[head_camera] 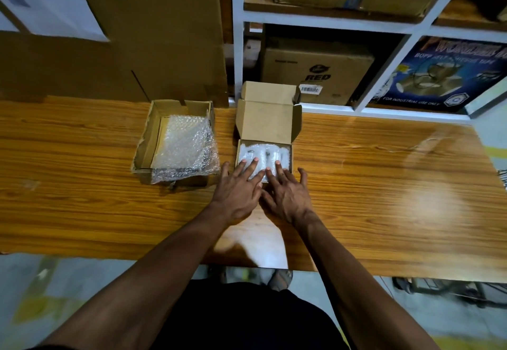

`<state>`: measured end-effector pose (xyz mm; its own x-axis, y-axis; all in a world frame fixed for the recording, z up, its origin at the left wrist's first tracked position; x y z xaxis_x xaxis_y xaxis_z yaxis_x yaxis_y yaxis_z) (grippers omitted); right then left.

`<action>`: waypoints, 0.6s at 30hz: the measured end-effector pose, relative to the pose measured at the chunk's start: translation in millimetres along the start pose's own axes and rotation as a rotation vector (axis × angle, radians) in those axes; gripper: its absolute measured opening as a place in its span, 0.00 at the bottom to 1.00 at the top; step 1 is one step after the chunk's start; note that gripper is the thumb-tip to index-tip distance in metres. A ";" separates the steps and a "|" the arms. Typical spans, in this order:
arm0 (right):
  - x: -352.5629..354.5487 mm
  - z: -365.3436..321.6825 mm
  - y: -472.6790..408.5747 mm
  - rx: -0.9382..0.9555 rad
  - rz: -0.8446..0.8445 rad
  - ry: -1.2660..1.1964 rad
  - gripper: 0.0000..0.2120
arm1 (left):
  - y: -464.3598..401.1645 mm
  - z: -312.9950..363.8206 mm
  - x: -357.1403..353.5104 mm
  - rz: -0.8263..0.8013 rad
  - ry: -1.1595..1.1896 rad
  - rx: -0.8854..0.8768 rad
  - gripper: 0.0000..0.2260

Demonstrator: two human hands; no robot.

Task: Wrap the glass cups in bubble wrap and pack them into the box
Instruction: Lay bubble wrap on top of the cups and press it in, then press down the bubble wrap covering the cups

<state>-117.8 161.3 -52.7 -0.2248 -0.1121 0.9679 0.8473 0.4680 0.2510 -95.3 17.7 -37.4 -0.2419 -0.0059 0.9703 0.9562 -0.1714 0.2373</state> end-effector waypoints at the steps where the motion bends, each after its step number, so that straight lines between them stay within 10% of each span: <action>1: 2.5 -0.9 -0.7 -0.006 0.023 -0.011 0.35 | 0.4 0.7 2.5 0.004 0.004 0.001 0.27; 9: 63.2 -37.0 -36.9 0.091 0.392 -0.121 0.20 | 11.8 -45.2 64.7 0.384 0.127 0.037 0.26; 18: 80.8 -104.2 -109.3 -0.109 0.114 -0.863 0.20 | 39.6 -142.5 43.7 0.329 0.046 0.204 0.31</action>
<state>-178.4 9.7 -0.9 -0.3839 0.6534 0.6524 0.9182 0.3447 0.1951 -91.5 -129.8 7.7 0.0802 -0.0724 0.9941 0.9959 0.0467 -0.0770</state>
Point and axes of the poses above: each hand's wrist, its own y-axis away from the middle knuckle, its own x-axis out of the back of the hand, z = x × y, the point moved 6 cm from there along -y, towards the middle knuckle, and after that the axes turned 3 degrees about -z, right-handed, at the moved point
